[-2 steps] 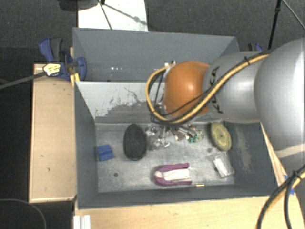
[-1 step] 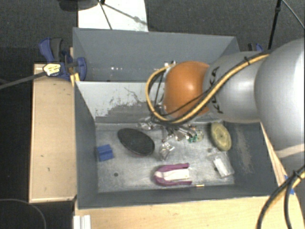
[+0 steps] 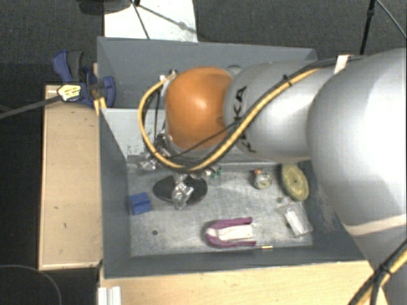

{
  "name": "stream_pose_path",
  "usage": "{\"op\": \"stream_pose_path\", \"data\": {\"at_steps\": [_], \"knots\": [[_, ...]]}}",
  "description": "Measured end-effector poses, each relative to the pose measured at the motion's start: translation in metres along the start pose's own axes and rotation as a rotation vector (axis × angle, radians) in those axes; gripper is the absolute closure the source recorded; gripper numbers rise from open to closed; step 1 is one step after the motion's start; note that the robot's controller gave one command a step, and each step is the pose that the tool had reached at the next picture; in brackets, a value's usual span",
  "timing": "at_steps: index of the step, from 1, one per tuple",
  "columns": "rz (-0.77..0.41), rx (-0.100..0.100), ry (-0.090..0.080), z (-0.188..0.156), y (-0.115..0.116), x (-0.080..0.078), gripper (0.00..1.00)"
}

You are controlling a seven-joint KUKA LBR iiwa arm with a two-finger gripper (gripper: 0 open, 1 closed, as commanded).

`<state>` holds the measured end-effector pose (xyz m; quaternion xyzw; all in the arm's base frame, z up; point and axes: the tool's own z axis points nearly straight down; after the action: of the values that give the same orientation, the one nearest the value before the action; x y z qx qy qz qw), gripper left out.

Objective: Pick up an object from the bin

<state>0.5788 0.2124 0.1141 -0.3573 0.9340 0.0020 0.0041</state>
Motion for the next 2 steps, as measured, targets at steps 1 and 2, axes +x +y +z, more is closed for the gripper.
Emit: {"op": "stream_pose_path", "data": {"at_steps": [1, 2], "knots": [[0.092, 0.001, 0.009, 0.044, -0.049, 0.04, 0.0], [-0.018, 0.0, 0.007, 0.043, -0.017, 0.025, 0.0]]}}
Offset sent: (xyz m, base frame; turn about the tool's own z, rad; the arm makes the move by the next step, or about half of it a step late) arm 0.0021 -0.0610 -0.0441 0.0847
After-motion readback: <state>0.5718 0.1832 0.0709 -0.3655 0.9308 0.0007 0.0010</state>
